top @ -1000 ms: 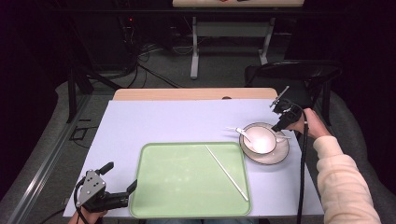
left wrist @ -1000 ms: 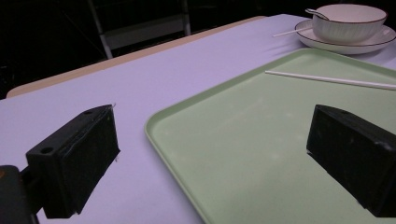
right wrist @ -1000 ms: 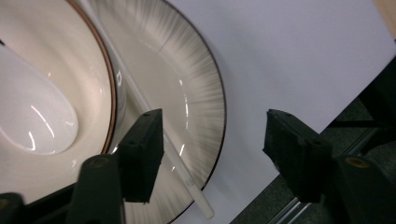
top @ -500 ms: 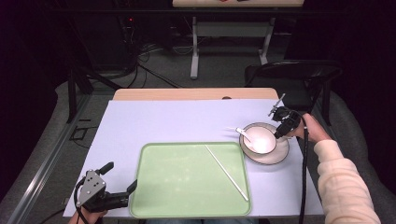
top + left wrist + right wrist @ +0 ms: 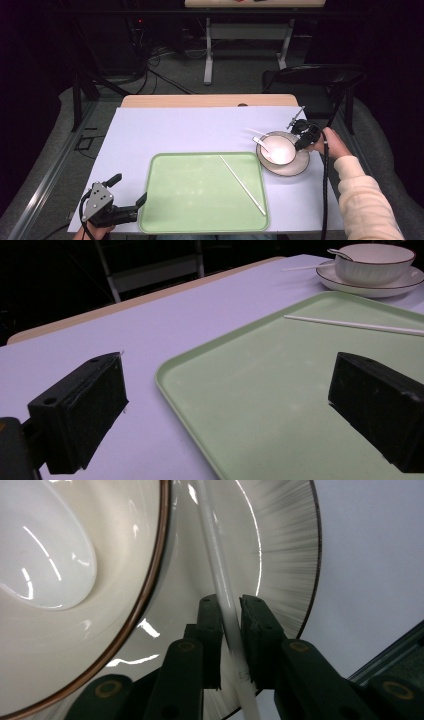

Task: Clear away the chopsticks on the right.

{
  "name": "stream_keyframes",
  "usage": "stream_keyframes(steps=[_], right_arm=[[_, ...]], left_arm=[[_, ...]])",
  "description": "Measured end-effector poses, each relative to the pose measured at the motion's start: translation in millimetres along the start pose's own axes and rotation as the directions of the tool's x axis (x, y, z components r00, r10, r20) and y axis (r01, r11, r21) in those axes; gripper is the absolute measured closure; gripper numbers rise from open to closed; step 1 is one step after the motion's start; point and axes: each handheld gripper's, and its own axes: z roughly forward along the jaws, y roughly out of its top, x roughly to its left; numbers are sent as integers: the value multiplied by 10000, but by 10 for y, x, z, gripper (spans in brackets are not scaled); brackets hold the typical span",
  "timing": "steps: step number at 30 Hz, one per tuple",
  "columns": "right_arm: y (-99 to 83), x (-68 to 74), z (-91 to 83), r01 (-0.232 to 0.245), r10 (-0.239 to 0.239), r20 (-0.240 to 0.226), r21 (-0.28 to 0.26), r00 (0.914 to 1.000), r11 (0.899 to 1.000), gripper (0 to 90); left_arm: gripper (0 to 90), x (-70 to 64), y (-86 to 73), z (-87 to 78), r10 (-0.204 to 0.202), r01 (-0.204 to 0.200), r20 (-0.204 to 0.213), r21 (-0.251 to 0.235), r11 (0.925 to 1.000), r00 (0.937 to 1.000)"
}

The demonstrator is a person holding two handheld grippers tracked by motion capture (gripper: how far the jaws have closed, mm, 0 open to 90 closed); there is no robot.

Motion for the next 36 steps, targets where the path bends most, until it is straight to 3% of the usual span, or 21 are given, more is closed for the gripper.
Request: stream_keyframes(steps=[7,11,13,17,25,31,36], right_arm=[[-36,18,-6,-564,567,95,-314,9983,9979,834],[-55,47,-83,-1210,1230,309,-591,9919,9909,835],[-64,49,-140,-1205,1242,424,-804,9914,9895,834],[-80,98,-307,-1523,1623,913,-1076,9825,9825,834],[-68,205,-624,-2025,2261,1453,-1608,9632,9660,834],[-40,295,-829,-2827,3108,1299,-1968,9416,9388,834],[0,440,-960,-2914,3236,1385,-2110,9360,9331,834]], left_arm=[[19,1,0,0,1,-1,-1,2,10000,10000],[19,1,2,-1,23,-23,25,37,10000,10000],[19,1,3,-1,37,-38,22,49,10000,10000],[19,2,4,-2,71,-71,23,82,9999,10000],[20,2,4,3,70,-70,-3,75,9999,10000],[19,5,4,0,62,-62,23,98,9999,10000],[20,3,3,3,55,-55,-5,59,10000,10000]])
